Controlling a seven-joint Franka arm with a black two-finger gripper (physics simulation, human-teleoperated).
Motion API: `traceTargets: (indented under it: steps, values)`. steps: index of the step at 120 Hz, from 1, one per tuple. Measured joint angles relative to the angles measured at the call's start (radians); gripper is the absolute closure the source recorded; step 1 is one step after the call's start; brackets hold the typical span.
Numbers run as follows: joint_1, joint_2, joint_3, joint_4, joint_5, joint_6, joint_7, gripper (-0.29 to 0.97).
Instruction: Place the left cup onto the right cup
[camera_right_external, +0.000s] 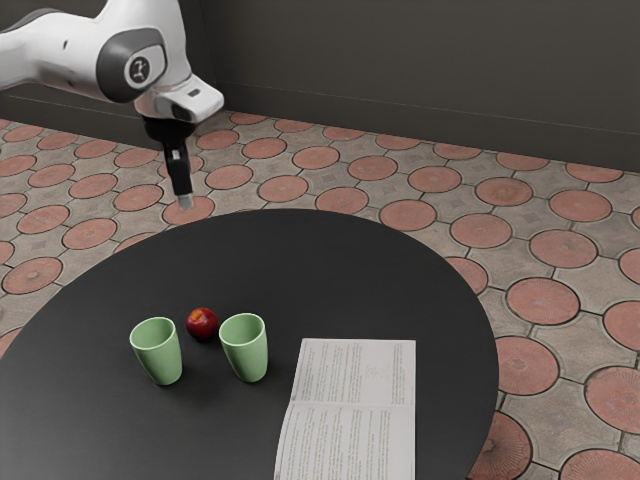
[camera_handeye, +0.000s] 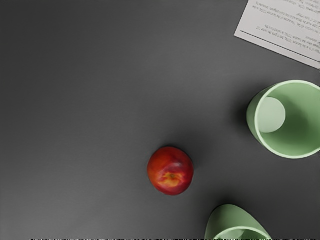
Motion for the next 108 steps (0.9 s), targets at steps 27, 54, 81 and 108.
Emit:
traceTargets:
  steps: [27, 54, 81, 108]
  values:
    - [0.029, -0.084, -0.001, -0.213, 0.013, 0.093, 0.01, 0.0]
    - [0.075, -0.098, -0.001, -0.378, 0.03, 0.228, 0.001, 0.0]
    - [0.106, -0.087, -0.002, -0.499, 0.036, 0.349, -0.019, 0.0]
    - [0.121, -0.074, -0.001, -0.59, 0.037, 0.427, -0.043, 0.0]
